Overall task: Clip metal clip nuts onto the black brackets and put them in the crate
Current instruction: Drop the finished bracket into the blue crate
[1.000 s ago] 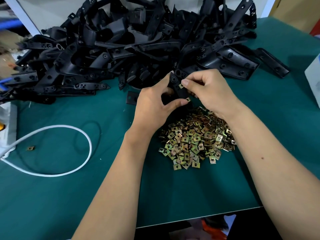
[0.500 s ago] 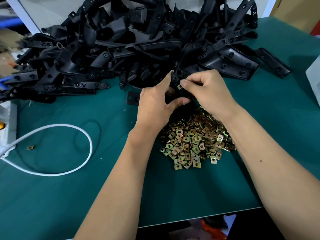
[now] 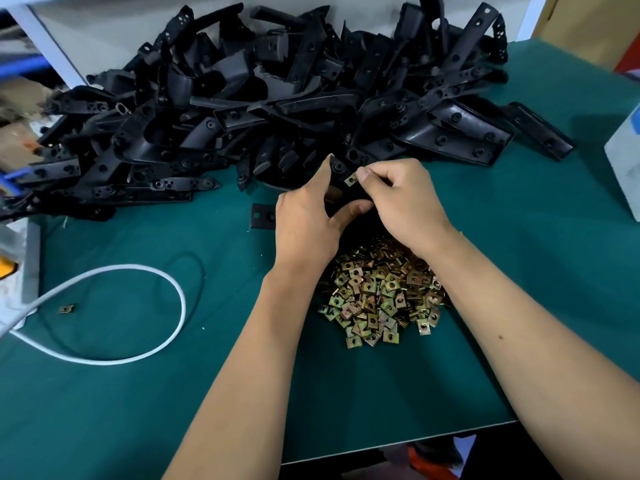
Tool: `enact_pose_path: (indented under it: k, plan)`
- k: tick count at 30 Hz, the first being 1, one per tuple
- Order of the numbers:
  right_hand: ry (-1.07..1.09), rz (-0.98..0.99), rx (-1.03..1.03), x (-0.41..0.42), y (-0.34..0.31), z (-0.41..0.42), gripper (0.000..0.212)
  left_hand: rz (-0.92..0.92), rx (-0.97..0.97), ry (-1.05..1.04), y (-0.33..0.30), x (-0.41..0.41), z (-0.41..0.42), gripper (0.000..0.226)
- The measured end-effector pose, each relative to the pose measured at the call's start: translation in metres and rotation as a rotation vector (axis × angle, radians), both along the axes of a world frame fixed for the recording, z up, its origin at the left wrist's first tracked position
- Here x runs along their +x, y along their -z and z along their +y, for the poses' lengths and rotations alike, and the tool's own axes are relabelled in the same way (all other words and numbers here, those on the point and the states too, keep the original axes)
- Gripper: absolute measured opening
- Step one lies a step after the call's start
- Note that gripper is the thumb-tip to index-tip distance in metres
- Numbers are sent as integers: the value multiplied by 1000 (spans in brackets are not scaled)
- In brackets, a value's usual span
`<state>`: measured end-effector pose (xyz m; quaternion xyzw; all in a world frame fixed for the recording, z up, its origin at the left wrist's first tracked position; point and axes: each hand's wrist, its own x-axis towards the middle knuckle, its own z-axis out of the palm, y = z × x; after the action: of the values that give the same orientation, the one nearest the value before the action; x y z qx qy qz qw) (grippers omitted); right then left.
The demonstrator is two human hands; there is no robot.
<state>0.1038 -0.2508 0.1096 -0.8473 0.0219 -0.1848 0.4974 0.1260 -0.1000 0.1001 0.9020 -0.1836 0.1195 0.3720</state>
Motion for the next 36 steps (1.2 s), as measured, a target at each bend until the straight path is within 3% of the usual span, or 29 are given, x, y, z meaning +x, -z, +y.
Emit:
enact_pose_path:
  k: [7,11,14,17,20,24,32,36]
  plan:
    - [-79,120,45,-2,-3,-1,58,-17,8,-68,1,-2,-4,78]
    - [-96,207,239,0,3,3,42,-20,43,-159,-1,-2,-6,87]
    - [-140,187,178,-4,-7,0,37,-59,118,-183,-7,-5,-7,82]
    - [-188,151,-68,-17,-16,-11,63,-50,117,-126,-19,-9,-17,60]
    - [-51,-69,-215,-37,-22,-32,62,-35,92,-67,-42,-17,-45,37]
    - [281,-255,-249,-77,-34,-84,52,-227,241,-46,-66,-44,-121,44]
    - [675,-193,-168,-225,-25,-231,37,-349,319,384,-76,-159,-294,34]
    - [841,-59,-109,-323,9,-285,38,-277,305,687,-52,-236,-362,30]
